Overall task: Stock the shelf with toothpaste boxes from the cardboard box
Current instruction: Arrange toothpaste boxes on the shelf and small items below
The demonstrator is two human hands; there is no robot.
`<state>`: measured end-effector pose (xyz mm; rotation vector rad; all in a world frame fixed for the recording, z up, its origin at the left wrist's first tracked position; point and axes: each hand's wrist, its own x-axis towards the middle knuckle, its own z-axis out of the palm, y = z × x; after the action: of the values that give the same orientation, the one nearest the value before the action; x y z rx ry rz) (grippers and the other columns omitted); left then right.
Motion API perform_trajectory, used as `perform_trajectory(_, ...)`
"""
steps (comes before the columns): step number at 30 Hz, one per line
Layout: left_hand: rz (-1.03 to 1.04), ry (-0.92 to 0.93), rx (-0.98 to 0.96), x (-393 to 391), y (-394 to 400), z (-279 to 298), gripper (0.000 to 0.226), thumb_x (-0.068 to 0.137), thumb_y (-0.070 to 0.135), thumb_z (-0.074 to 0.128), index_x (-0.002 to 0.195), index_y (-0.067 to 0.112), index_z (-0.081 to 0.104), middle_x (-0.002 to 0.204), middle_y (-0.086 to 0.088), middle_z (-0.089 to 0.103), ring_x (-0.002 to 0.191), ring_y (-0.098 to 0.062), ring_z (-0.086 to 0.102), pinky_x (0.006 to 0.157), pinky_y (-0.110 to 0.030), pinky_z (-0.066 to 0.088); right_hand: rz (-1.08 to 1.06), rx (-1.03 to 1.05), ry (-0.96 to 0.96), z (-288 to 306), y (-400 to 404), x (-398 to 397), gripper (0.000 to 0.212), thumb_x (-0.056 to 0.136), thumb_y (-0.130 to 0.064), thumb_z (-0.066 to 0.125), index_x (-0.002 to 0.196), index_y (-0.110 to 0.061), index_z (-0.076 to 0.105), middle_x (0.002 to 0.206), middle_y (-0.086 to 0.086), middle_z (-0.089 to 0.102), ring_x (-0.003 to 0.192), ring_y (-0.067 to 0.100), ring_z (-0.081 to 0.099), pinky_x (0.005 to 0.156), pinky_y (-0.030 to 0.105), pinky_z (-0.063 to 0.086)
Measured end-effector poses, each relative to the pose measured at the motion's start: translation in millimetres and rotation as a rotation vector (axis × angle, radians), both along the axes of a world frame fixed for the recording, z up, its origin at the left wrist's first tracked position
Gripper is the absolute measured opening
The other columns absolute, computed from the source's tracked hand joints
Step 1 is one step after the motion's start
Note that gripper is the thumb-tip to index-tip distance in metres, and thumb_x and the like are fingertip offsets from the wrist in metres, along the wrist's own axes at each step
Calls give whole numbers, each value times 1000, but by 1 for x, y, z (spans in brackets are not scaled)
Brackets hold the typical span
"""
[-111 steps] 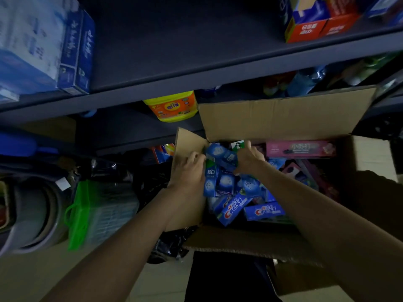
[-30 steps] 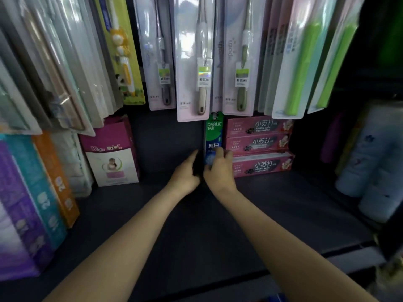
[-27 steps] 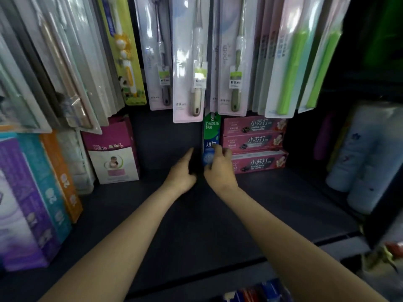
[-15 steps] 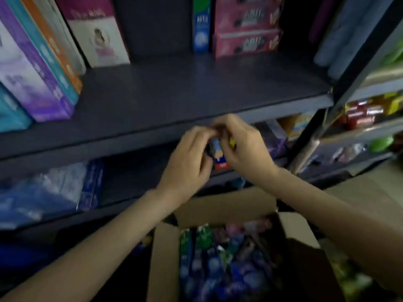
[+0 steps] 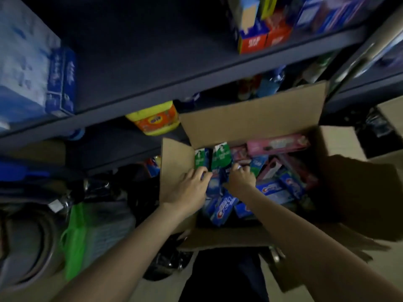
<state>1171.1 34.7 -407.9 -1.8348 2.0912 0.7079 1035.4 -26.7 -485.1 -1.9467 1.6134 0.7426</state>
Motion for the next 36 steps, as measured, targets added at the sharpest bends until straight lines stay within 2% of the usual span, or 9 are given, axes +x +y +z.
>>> perform_trajectory(4, 222, 97, 2, 1, -1, -16, 46, 92, 10, 44, 137, 14, 33, 140, -5, 30, 125, -24, 37, 100, -33, 34, -76, -19, 8, -25, -1, 3, 76, 86, -35, 63, 138, 2, 21, 138, 16, 38, 121, 30, 50, 89, 37, 47)
perform_trajectory(7, 466, 257, 104, -5, -7, -6, 43, 93, 10, 46, 134, 12, 34, 122, -7, 45, 101, -21, 52, 78, -29, 42, 7, 0, -35, 2, -10, -10, 70, 87, -25, 64, 138, -1, 22, 138, 15, 36, 121, 32, 49, 86, 36, 47)
perform_trajectory(9, 702, 448, 197, -11, -17, 15, 43, 94, 17, 50, 133, 12, 32, 114, -6, 51, 86, -19, 55, 65, -25, 41, 129, -86, -99, 39, -13, -21, 67, 86, -23, 63, 137, -3, 24, 137, 14, 36, 115, 34, 53, 75, 37, 45)
perform_trajectory(12, 1028, 923, 403, -13, -31, 71, 48, 86, 26, 65, 127, 14, 42, 111, -1, 58, 78, -15, 64, 71, -24, 52, 200, -351, -261, 111, -13, -34, 56, 83, -29, 62, 124, -5, 33, 121, 9, 42, 97, 36, 60, 62, 36, 40)
perform_trajectory(15, 911, 1184, 355, -19, -44, 140, 22, 83, 18, 67, 104, 17, 59, 88, 6, 71, 75, -13, 68, 71, -22, 56, 248, -605, -468, 191, -17, -46, 57, 68, -36, 75, 102, -9, 37, 97, 11, 51, 64, 33, 63, 42, 29, 38)
perform_trajectory(19, 565, 1011, -151, -22, -70, 246, 13, 79, 9, 71, 89, 12, 63, 80, 1, 67, 60, 6, 59, 63, -12, 48, 323, -920, -598, 295, -45, -50, 54, 65, -51, 51, 102, -11, 44, 93, 2, 46, 50, 21, 61, 32, 24, 33)
perform_trajectory(24, 304, 839, -511, -5, -119, 384, 29, 78, 8, 72, 106, 6, 66, 103, -7, 68, 91, -12, 59, 87, -28, 47, 219, -1202, -867, 420, -86, -27, 52, 70, -51, 51, 106, -15, 42, 93, 6, 53, 65, 24, 59, 39, 28, 40)
perform_trajectory(30, 525, 1026, -718, 10, -174, 446, 24, 84, 6, 63, 105, 12, 52, 107, -8, 61, 92, -20, 61, 75, -31, 56, -43, -1041, -1034, 477, -154, 20, 46, 82, -29, 68, 108, 1, 45, 109, 13, 52, 98, 31, 55, 72, 36, 41)
perform_trajectory(36, 664, 847, -677, 40, -213, 422, 24, 89, 4, 51, 112, 10, 52, 107, -4, 55, 90, -20, 62, 73, -28, 54, -260, -887, -980, 468, -244, 53, 50, 83, -26, 68, 116, 3, 45, 120, 18, 54, 111, 34, 52, 87, 39, 43)
